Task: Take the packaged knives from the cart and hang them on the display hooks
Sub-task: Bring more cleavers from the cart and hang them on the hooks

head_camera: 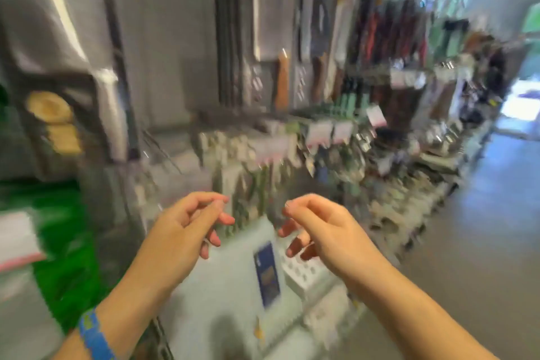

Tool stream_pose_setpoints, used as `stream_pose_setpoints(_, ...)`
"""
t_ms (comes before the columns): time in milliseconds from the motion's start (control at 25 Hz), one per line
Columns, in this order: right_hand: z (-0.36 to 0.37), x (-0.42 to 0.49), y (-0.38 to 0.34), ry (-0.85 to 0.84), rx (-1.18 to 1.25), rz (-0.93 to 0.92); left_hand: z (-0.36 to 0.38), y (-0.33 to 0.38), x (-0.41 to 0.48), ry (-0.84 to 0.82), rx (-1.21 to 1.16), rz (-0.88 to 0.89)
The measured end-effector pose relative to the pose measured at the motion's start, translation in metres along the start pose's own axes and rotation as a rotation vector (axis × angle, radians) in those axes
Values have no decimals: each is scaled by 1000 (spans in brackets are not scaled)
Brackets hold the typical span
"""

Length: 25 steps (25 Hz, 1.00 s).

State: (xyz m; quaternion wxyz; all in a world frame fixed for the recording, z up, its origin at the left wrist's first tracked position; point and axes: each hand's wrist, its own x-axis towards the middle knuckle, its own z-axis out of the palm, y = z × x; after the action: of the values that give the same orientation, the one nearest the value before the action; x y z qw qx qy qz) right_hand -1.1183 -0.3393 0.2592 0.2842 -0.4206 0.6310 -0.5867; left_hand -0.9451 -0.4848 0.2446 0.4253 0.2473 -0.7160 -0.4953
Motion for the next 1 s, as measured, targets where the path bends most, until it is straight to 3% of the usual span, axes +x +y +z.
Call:
stream_pose_setpoints(280,-48,-238,223,438,30,683,122,-195,-155,-470,31,-688)
stream_pose_setpoints(440,-67,-373,281,708,96,983,167,-242,-219,-685,137,-894)
stream_pose_setpoints(600,-109,-437,302,908,142,1067,242,-245,-242,-862,231,-907)
stream_pose_setpoints(1000,-271,-508,335,1088,319,1012,479,-187,-297,-1129,344,-781)
